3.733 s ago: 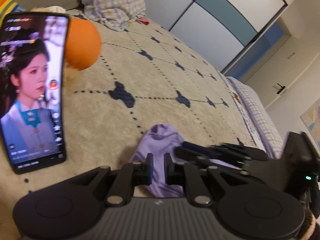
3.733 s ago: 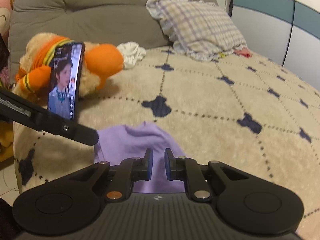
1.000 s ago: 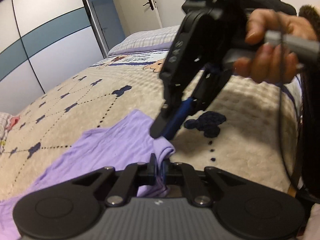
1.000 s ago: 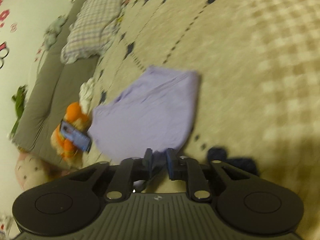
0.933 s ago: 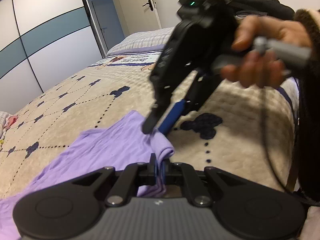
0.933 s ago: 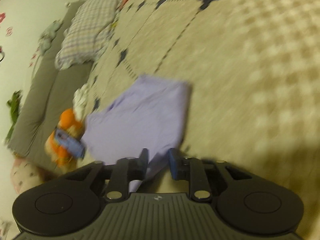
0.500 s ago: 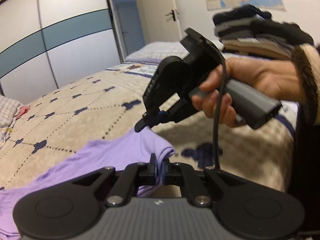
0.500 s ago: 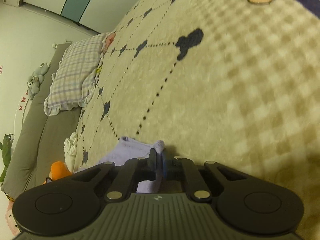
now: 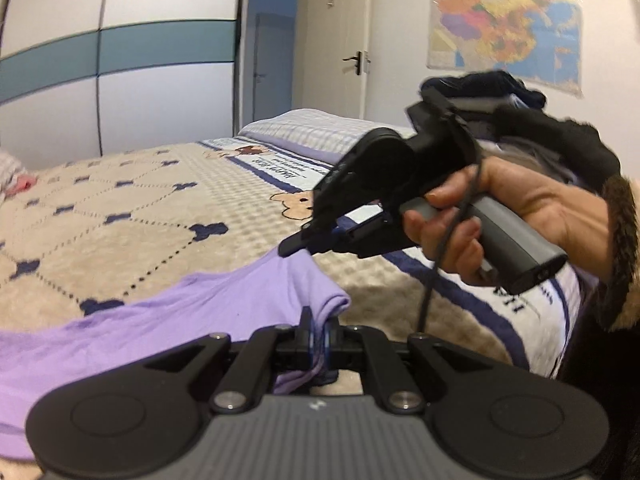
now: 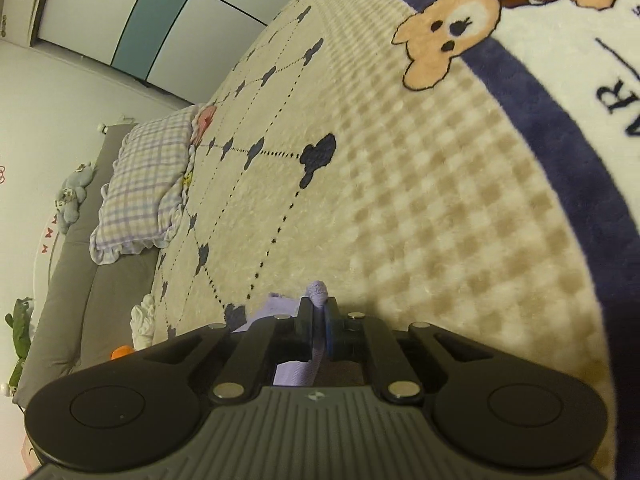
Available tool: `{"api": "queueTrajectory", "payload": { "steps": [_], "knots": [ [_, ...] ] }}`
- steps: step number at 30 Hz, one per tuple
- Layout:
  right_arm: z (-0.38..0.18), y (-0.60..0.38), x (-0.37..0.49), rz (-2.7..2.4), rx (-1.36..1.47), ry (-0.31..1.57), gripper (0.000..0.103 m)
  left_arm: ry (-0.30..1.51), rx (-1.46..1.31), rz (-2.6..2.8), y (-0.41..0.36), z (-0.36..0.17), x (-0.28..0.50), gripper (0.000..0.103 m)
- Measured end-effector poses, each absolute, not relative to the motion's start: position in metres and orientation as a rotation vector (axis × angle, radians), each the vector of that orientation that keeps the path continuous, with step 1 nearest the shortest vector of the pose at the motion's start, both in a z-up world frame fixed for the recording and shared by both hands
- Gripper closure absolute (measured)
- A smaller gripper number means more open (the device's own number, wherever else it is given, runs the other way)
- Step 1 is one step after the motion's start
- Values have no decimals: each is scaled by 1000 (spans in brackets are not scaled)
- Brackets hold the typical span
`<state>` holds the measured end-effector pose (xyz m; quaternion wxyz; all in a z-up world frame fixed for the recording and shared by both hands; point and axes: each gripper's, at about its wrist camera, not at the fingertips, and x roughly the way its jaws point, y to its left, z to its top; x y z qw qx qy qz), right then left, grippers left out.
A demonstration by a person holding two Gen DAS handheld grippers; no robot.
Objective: Fold clothes
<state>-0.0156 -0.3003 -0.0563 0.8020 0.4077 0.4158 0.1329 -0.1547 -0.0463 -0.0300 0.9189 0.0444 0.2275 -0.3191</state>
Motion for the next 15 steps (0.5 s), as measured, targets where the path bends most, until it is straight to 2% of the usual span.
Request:
{"api": "queueTrajectory", "payload": {
  "steps": [7, 15],
  "knots": [
    [-42, -264, 0, 366, 873, 887, 97, 484, -26, -560, -3, -23, -152, 99],
    [-26, -177, 27, 492, 836, 901, 97, 490, -208, -369, 73, -20, -146, 99]
  ]
}}
